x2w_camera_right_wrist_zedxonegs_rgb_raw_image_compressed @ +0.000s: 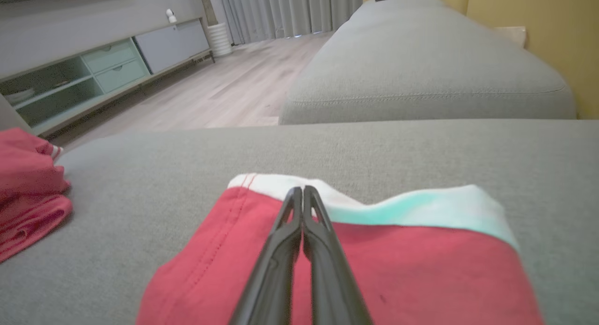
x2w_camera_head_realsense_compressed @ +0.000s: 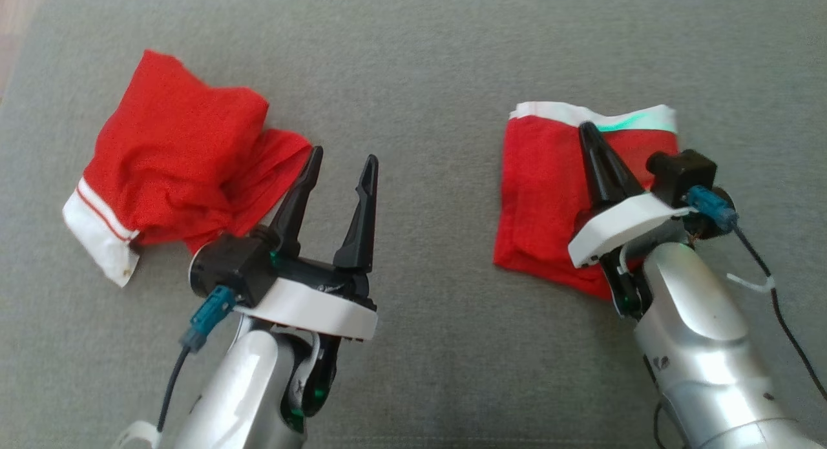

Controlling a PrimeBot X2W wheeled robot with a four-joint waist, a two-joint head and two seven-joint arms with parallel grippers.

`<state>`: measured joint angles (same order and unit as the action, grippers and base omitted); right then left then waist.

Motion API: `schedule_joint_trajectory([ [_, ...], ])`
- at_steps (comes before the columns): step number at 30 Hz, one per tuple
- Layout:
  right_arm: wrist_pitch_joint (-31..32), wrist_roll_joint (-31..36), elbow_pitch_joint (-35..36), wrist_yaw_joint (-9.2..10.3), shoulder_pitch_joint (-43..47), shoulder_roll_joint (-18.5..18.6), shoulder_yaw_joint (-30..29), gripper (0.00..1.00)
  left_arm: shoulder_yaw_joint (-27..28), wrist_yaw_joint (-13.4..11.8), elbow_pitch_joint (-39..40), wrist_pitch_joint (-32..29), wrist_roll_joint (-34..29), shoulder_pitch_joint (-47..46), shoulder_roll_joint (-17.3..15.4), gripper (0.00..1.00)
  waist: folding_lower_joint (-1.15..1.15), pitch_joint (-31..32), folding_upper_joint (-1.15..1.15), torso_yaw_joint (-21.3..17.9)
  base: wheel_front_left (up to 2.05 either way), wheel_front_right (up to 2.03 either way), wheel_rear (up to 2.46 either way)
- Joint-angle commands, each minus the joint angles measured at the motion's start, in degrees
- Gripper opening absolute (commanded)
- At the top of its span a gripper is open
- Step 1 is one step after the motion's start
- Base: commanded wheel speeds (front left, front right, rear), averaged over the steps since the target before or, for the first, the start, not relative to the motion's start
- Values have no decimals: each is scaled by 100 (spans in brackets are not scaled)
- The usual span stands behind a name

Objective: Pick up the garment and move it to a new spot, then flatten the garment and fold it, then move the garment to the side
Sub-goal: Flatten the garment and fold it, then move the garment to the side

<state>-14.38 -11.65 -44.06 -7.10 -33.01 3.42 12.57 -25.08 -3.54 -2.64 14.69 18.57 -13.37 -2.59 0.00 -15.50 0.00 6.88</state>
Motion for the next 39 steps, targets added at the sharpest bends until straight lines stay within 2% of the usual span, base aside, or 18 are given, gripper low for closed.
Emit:
schedule_joint_trajectory([
  [1,-61,-44,292,-39,91,-54,103,0,212,-3,177,30,-11,-167,-29,100,0,116,0,-124,0,0,0],
  [3,-61,-63,530,-39,199,-54,66,0,255,0,185,30,-13,-145,-29,100,0,224,0,-232,0,0,0],
  [4,-61,-54,643,-39,260,-54,23,15,272,1,188,31,-12,-127,-29,100,0,272,0,-275,0,0,0],
  [5,-61,-38,767,-39,329,-54,-29,71,288,3,186,31,-12,-107,-29,100,0,328,0,-317,0,0,0],
  [6,-61,-59,869,-39,414,-54,-70,100,301,5,181,31,-10,-87,-29,100,0,384,0,-350,0,0,0],
  [16,-58,405,1872,-39,1428,-54,-765,100,422,14,93,31,-8,183,-29,100,0,848,0,-625,0,0,0],
  [22,17,369,2445,-39,2056,-54,-1177,100,442,53,35,31,-47,351,-29,100,0,973,0,-702,0,0,0],
  [28,11,192,2804,-39,2425,-54,-1252,100,431,68,-40,31,-90,500,-29,100,0,1051,0,-745,0,0,0],
  [39,131,168,2946,-39,2529,-54,-1293,100,439,86,-49,31,-98,510,-29,100,0,1002,0,-700,0,0,0],
])
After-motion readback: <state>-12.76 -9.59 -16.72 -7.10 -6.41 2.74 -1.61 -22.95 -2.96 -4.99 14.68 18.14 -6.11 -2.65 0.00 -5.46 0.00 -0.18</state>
